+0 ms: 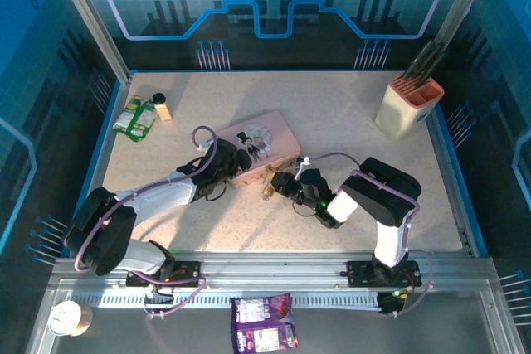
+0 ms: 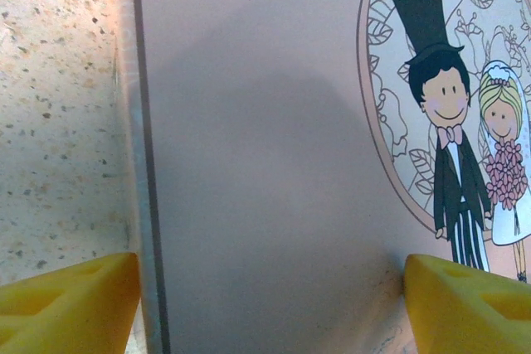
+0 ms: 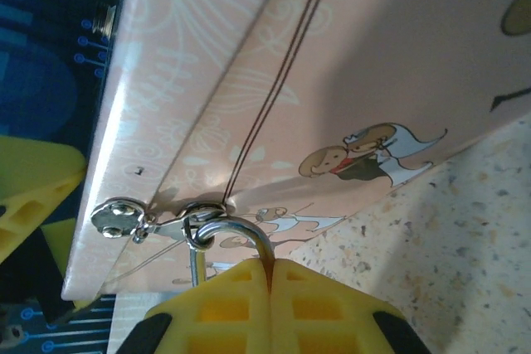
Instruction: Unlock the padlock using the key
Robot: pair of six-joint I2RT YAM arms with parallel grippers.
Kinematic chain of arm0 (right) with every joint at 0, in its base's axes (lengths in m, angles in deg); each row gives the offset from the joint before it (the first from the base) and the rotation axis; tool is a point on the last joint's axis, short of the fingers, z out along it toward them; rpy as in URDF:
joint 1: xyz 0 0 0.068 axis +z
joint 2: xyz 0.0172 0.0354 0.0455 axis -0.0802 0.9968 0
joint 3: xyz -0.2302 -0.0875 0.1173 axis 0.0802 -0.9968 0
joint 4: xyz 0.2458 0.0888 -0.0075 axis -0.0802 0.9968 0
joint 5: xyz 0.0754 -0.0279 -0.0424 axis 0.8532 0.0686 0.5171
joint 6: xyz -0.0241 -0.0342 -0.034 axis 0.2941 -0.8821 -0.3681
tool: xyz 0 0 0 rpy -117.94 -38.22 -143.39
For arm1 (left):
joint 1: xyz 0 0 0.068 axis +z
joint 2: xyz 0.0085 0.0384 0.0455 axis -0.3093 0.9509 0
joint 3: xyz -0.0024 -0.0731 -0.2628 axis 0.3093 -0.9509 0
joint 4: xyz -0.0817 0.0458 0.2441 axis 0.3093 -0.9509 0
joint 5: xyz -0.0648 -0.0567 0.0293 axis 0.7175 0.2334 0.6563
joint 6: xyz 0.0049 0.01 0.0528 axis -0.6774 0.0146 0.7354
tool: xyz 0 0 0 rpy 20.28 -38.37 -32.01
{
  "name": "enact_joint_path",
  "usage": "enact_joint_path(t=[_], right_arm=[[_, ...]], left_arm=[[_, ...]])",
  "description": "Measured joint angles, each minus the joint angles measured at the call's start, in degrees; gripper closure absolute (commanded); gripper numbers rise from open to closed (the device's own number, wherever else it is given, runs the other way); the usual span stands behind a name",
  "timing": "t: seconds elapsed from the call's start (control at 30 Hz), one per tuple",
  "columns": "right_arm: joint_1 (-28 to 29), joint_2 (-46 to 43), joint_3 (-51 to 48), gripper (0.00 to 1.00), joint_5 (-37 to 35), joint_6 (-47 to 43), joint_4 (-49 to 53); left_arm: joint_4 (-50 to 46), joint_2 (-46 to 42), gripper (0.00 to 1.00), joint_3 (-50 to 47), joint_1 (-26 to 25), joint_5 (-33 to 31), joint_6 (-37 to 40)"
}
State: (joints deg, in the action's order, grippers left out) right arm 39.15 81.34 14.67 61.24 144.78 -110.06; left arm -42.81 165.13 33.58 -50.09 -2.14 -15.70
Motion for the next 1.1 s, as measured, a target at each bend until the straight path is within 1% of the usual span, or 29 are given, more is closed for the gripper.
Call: enact_joint_path(t=[0.27, 0.6, 1.1], right_arm=[[0.1, 0.1, 0.0, 1.00, -3.9, 5.6, 0.0], [0.5, 0.0, 0.3, 1.00, -7.3, 11.3, 0.5], [0.2, -1.9, 0.3, 1.00, -14.2, 15.7, 2.5]], left_arm=[[1.9, 1.1, 0.19, 0.0, -1.3, -0.8, -3.3], [2.6, 1.6, 0.18, 0.0, -1.7, -0.8, -5.3], [2.5, 2.3, 0.17, 0.7, -1.9, -0.8, -6.4]])
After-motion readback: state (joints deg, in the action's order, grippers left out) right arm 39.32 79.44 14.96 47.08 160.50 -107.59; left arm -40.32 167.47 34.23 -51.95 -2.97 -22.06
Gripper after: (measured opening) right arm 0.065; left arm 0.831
